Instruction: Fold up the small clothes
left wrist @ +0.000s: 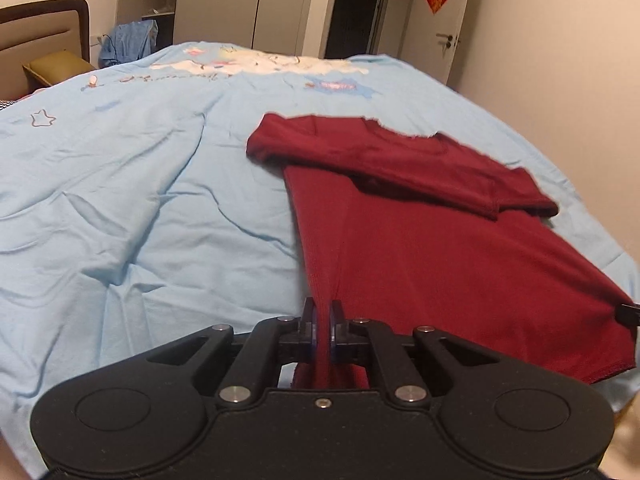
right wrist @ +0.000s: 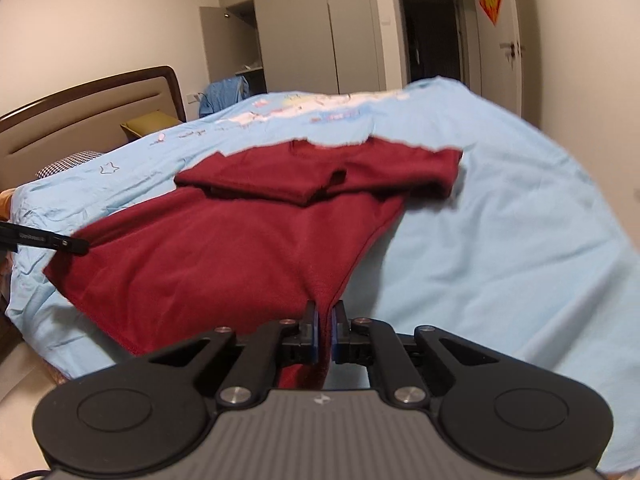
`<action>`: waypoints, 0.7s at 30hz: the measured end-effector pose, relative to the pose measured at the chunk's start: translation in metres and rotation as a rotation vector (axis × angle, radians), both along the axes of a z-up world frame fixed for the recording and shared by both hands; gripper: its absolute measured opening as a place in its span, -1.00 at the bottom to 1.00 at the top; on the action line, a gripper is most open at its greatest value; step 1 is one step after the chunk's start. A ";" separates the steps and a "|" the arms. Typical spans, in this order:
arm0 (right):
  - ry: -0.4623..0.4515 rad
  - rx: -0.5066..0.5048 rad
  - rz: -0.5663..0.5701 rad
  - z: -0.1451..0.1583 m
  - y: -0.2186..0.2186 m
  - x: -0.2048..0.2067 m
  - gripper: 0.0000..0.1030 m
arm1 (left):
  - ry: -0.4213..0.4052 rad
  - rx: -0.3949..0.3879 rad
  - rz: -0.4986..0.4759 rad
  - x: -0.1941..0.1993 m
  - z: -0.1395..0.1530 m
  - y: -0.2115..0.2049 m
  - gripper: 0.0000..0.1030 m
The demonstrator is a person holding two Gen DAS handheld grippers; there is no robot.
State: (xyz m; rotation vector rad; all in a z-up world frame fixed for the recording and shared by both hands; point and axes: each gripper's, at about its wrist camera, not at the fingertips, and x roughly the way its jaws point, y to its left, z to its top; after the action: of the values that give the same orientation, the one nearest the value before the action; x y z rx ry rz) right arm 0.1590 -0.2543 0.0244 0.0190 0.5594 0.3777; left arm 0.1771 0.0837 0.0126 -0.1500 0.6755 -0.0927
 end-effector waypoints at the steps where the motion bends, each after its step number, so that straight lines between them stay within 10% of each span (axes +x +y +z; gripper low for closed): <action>1: -0.012 -0.016 0.004 0.006 -0.002 -0.003 -0.88 | 0.003 -0.018 -0.002 -0.006 0.004 -0.001 -0.92; 15: 0.021 -0.174 0.028 -0.021 -0.010 -0.023 -0.82 | 0.048 -0.017 -0.036 -0.044 -0.029 -0.023 -0.76; 21: -0.055 -0.271 0.080 -0.020 -0.007 -0.040 0.26 | 0.033 0.003 -0.033 -0.051 -0.027 -0.026 0.28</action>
State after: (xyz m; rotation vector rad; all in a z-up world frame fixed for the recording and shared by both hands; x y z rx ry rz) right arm 0.1186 -0.2617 0.0041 -0.2742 0.5538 0.3770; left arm 0.1256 0.0574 -0.0140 -0.1378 0.7114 -0.1215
